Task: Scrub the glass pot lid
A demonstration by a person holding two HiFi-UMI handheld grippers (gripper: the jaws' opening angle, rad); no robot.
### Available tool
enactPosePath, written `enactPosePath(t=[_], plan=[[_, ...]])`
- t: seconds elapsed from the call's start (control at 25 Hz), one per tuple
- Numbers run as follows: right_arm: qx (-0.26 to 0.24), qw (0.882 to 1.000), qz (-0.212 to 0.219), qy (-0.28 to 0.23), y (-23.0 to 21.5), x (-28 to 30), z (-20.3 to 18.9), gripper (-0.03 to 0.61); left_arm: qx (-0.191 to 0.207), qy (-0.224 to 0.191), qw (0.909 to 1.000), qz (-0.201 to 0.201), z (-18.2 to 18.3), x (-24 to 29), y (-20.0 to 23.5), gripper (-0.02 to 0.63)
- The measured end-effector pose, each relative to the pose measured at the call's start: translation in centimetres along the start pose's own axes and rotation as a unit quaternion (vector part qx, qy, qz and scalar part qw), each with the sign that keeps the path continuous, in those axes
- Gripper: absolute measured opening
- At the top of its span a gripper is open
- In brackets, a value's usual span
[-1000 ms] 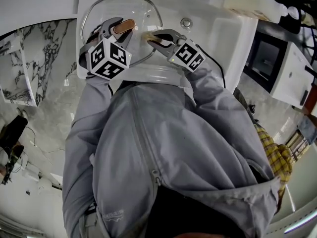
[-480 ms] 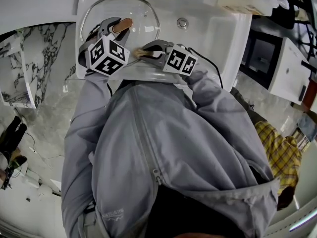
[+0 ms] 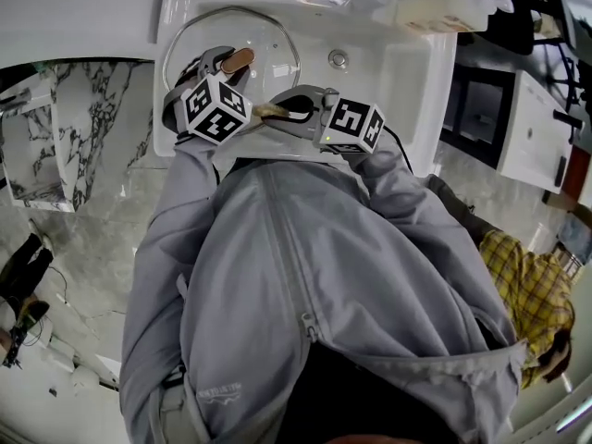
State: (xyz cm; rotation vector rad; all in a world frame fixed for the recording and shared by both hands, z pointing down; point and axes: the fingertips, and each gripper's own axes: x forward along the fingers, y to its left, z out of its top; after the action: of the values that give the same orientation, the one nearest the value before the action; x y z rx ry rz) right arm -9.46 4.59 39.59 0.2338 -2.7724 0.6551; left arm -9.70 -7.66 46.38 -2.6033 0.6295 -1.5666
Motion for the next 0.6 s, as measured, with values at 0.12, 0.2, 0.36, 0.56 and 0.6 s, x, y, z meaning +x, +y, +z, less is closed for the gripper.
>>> enactPosePath(t=[0.12, 0.2, 0.36, 0.56, 0.6], plan=[[0.003, 0.999, -0.029, -0.026, 0.0, -1.0, 1.7, 0.046, -0.009, -0.002, 1.0, 0.0, -0.1, -0.1, -0.2, 0.178], [0.005, 0.998, -0.057, -0.033, -0.2, -1.9, 2.6, 0.046, -0.019, -0.006, 0.9998, 0.002, -0.2, -0.3, -0.2, 0.178], [0.006, 0.991, -0.124, -0.041, -1.1, -3.7, 3.8, 0.046, -0.032, -0.018, 0.9993, 0.01, 0.0, -1.1, 0.1, 0.178], [0.008, 0.975, -0.209, -0.07, -2.7, -5.6, 5.9, 0.046, -0.077, -0.068, 0.9942, 0.033, 0.9, -4.1, 1.1, 0.178], [0.007, 0.97, -0.23, -0.079, -3.1, -6.1, 6.5, 0.046, -0.085, -0.084, 0.9918, 0.046, 1.4, -5.1, 1.5, 0.177]])
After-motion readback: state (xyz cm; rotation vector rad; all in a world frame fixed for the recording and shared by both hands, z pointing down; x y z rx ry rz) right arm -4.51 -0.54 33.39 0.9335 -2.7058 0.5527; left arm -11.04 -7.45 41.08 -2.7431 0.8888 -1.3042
